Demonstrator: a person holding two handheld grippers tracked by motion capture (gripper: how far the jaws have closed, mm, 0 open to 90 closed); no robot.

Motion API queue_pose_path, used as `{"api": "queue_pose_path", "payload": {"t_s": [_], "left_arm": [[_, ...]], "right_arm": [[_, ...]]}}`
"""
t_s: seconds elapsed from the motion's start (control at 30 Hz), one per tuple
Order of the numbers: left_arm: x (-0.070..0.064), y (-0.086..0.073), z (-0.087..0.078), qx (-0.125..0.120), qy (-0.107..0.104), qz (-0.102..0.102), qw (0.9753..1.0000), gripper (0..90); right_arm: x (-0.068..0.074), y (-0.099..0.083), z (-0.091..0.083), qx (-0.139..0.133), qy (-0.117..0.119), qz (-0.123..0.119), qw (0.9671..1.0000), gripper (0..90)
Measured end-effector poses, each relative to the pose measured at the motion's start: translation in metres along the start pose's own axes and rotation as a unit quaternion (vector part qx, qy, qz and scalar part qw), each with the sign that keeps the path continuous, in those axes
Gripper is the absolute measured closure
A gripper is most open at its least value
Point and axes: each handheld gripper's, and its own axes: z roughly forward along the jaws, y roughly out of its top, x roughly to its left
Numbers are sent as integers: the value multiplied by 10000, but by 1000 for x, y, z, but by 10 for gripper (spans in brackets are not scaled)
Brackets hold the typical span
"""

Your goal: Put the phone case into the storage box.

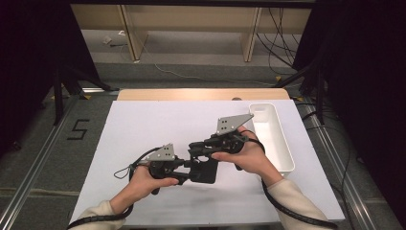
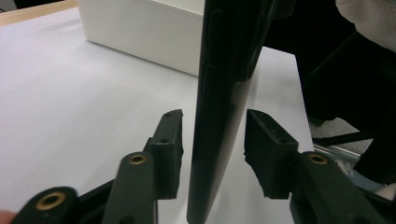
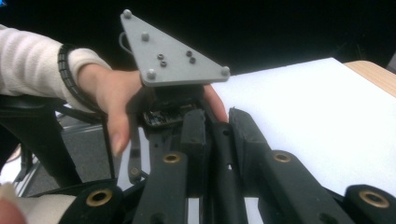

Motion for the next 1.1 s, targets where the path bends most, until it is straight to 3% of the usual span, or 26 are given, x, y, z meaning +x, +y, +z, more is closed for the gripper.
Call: {"api": "queue_pose_path", "payload": {"t_s": [0.23, 0.43, 0.67, 0.93, 1.1], "left_arm": [[-2, 1, 1, 67, -154, 173, 9997, 700], [-2, 2, -3, 93, -191, 123, 9997, 785], [-5, 5, -3, 97, -247, -8, 9996, 795], [-6, 8, -7, 115, -36, 24, 9999, 797], [-3, 8, -11, 77, 178, -12, 9998, 798]], "right_arm": [[0, 0, -1, -53, 129, 7, 9999, 778], [0, 1, -2, -110, 158, -4, 9998, 754], [0, 2, -4, -148, 142, -115, 9997, 711], [-4, 1, -8, -300, -52, -44, 9995, 476], [-6, 0, -9, -389, -252, -73, 9989, 379]]}}
